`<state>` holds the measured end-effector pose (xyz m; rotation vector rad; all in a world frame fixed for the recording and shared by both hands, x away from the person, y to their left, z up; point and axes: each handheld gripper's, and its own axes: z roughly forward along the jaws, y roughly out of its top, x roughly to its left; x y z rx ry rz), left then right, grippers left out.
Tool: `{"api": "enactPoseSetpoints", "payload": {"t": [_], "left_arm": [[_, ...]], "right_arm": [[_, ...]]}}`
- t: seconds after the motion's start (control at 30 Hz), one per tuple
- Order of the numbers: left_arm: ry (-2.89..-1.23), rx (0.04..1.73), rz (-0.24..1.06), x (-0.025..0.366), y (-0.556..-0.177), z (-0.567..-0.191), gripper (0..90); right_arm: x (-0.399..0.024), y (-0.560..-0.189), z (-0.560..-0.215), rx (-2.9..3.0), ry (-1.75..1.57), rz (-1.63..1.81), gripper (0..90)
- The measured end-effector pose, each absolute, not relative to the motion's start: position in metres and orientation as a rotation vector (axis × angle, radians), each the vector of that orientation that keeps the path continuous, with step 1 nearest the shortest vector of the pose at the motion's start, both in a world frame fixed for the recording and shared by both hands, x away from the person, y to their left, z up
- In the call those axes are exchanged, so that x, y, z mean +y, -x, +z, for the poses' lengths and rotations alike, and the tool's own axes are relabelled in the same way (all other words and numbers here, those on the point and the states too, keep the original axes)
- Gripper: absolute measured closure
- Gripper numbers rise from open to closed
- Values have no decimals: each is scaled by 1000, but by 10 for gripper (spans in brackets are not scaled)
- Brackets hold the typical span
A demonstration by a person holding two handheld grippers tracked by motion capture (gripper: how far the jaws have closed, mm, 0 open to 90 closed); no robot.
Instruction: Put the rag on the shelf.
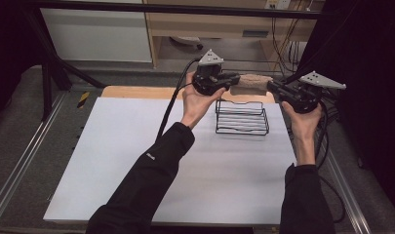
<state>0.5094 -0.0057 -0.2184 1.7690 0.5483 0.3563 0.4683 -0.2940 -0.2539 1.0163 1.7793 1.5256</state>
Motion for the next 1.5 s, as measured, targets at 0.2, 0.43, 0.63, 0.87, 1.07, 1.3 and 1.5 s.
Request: {"api": "enactPoseSetpoints", "payload": {"t": [0.2,0.43,0.63,0.87,1.07,1.3,1.5], "left_arm": [[-1795,562,359,-9,-514,-209,841],[-1873,561,281,-14,-517,-221,899],[-1904,549,278,-17,-516,-228,900],[-1919,535,309,-19,-515,-232,900],[-1938,522,335,-20,-514,-238,900],[-1948,521,343,-18,-516,-246,900],[-1959,527,356,-19,-517,-251,900]], "right_arm": [[-294,-468,-255,1788,-1001,1516,822],[-294,-466,-257,1801,-985,1513,811],[-295,-465,-257,1814,-973,1511,788],[-291,-462,-246,1800,-966,1522,658],[-283,-463,-234,1778,-954,1543,594],[-280,-465,-244,1841,-1007,1516,821],[-286,-471,-269,1868,-1095,1473,900]]}}
